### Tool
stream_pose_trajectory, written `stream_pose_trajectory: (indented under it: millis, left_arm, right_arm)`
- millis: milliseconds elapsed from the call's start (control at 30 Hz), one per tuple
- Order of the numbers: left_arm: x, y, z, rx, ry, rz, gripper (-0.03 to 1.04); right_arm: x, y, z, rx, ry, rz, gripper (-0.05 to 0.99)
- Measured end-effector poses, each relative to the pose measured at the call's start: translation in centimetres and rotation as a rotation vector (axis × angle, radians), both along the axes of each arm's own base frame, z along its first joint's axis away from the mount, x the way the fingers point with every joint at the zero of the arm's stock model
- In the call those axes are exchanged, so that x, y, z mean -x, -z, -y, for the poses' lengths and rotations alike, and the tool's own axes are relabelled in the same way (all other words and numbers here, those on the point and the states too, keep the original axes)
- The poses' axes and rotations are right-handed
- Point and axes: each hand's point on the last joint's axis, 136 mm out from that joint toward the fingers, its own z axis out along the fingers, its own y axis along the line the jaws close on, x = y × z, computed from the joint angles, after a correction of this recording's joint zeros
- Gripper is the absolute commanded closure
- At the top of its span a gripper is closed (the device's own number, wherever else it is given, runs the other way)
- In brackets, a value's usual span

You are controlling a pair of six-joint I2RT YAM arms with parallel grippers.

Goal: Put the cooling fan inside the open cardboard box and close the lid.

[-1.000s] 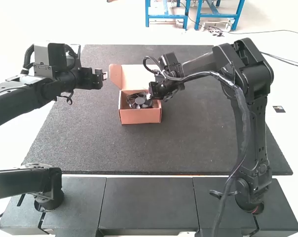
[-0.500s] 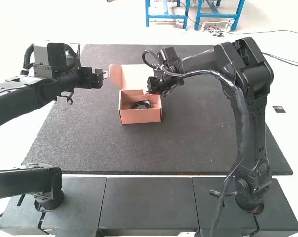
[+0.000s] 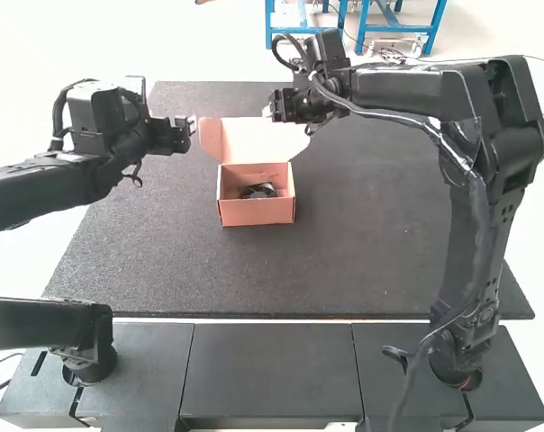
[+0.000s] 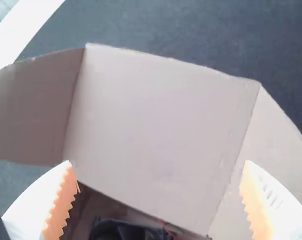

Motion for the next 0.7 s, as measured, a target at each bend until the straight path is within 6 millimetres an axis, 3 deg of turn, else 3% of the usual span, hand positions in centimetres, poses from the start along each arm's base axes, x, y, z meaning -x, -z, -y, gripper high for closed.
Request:
stream_pose_trajectory:
  millis: [233,467,700]
  left_arm:
    - [-3.5,2.1,-2.3,-0.009,-0.070,-0.056,0.04]
    - [-5.0,1.8,-4.6,-0.001,-0.113,-0.048,0.04]
    - [-5.0,1.7,-4.6,0.004,-0.103,-0.046,0.04]
  right_arm:
    - [-1.3,2.2,3.8,0.064,0.073,0.003,0.19]
    - [-2.0,2.9,4.1,0.085,0.083,0.043,0.20]
    - [-2.5,5.3,4.0,0.113,0.079,0.020,0.30]
